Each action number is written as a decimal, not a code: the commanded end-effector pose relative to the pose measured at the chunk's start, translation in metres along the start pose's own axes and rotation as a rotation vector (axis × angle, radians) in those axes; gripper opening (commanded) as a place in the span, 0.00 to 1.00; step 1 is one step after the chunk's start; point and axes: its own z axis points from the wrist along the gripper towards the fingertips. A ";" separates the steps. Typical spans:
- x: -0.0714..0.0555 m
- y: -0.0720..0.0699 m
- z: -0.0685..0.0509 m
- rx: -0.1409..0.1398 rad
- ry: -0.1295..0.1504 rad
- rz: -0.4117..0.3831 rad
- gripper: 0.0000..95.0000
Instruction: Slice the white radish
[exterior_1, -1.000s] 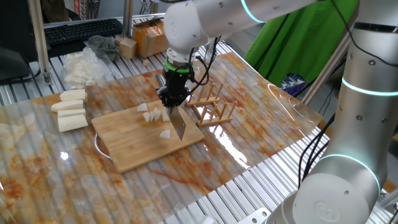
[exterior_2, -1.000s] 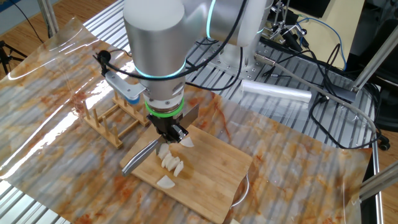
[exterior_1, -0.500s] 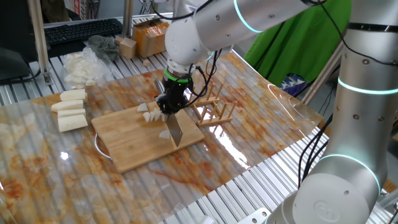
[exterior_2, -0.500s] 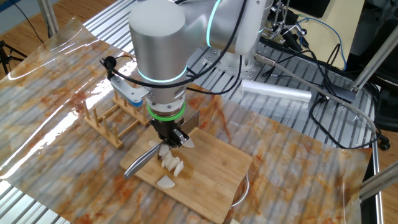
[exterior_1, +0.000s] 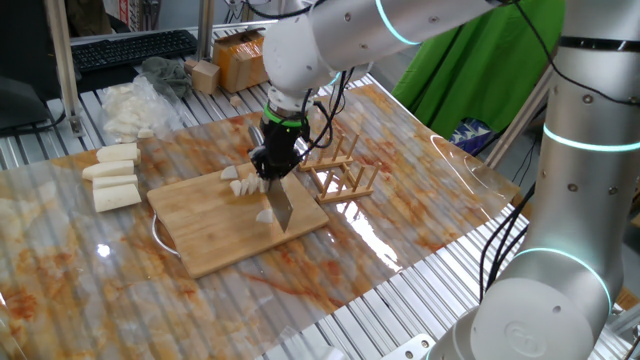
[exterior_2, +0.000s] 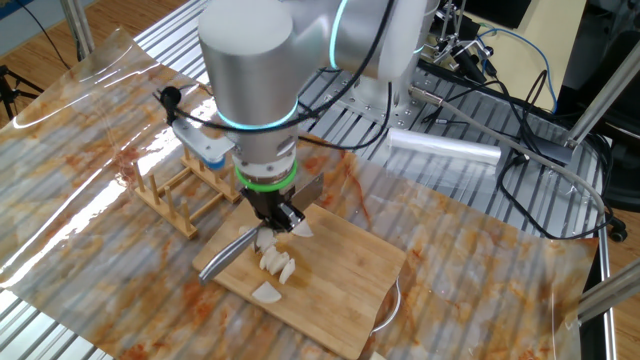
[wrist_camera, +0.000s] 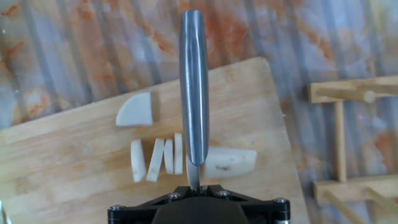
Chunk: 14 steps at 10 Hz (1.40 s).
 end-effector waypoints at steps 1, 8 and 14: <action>0.002 -0.002 -0.009 0.018 0.004 -0.014 0.00; 0.000 -0.016 -0.017 0.030 0.001 -0.032 0.00; -0.001 -0.016 -0.015 0.029 -0.001 -0.034 0.00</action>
